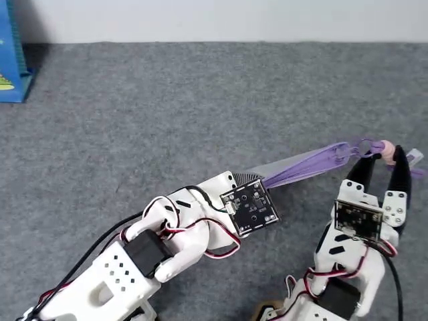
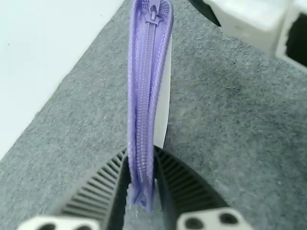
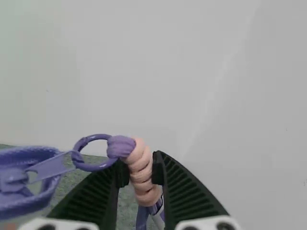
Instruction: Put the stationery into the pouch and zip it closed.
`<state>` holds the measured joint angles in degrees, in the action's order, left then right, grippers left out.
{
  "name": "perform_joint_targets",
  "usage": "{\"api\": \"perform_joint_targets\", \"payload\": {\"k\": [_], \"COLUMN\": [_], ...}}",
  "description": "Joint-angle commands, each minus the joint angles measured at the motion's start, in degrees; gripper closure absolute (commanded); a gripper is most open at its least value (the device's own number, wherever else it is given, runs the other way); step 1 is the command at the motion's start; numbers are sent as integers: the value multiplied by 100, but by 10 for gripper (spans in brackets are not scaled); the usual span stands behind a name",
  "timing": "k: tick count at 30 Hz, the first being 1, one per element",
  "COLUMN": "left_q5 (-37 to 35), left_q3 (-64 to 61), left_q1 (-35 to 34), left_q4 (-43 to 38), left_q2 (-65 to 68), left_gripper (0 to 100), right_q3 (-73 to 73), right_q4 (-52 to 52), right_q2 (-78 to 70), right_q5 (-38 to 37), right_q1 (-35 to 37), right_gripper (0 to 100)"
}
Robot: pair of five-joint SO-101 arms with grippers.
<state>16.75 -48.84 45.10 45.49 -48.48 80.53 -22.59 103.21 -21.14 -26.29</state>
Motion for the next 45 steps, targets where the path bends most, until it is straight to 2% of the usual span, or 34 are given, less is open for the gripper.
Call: {"api": "perform_joint_targets", "payload": {"k": [1,5,7,10,12,17,22,29,34,37,43,45], "left_q5": [-176,-220,-316,-422,-536,-923,-1222,-1231,-1213,-1213,-1257,-1257], "left_q3": [4,31,13,31,40,40,40,40,22,-13,-13,-13], "left_q1": [-264,-273,-281,-281,-378,-1169,-1846,-2796,-3147,-3165,-3174,-3297], "left_q4": [211,123,44,44,9,-167,-70,686,1187,1477,2075,2215], "left_q2": [88,88,88,88,88,88,88,88,-97,-765,-2743,-3323], "left_gripper": [989,988,988,988,988,988,988,988,987,963,796,790], "right_q3": [-123,-404,-615,-1064,-1407,-2022,-2145,-2136,-2136,-2136,-2136,-2136], "right_q4": [-453,-1446,-1938,-2774,-3468,-4646,-4840,-4875,-4875,-4875,-4884,-4884], "right_q2": [75,75,75,75,75,75,75,75,75,75,75,75], "right_q5": [0,9,132,686,800,835,1204,1222,1231,1363,1433,1451], "right_q1": [-295,-154,-31,418,769,1578,1771,1763,1771,1745,1736,1736], "right_gripper": [924,749,697,688,687,688,688,688,688,688,688,688]}}
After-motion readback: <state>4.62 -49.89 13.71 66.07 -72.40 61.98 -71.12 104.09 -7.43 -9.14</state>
